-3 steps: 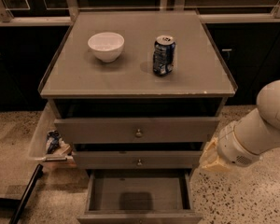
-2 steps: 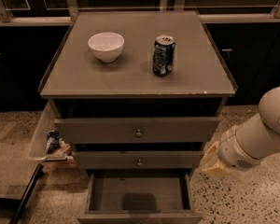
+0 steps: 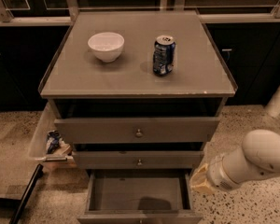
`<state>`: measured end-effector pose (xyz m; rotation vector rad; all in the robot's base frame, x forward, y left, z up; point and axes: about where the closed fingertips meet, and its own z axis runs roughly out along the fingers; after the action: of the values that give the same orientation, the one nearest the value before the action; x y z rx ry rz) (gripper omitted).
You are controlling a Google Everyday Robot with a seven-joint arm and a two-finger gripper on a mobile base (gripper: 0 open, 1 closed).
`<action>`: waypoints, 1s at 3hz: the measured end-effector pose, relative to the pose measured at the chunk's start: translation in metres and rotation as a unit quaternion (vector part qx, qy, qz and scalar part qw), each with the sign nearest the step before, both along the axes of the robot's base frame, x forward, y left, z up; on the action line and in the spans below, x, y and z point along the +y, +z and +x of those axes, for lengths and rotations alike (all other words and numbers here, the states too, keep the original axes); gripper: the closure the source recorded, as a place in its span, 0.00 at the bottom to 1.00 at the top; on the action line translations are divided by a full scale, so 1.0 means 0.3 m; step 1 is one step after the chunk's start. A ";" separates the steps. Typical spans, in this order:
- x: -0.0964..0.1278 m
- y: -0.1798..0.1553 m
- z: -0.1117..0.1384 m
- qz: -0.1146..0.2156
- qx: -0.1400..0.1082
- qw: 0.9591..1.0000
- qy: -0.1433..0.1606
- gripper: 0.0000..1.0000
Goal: Close bottom drawer
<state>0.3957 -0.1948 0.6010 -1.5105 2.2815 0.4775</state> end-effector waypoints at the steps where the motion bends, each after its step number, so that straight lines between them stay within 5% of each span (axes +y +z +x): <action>1: 0.005 -0.160 0.035 0.023 -0.025 0.999 -0.011 1.00; 3: 0.019 -0.331 0.074 0.037 -0.046 0.998 -0.013 1.00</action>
Offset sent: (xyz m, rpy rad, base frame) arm 0.0433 0.0025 -0.1304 0.0871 -0.1312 -0.0311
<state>0.4180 -0.1891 0.5016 -1.4360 2.1847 0.4707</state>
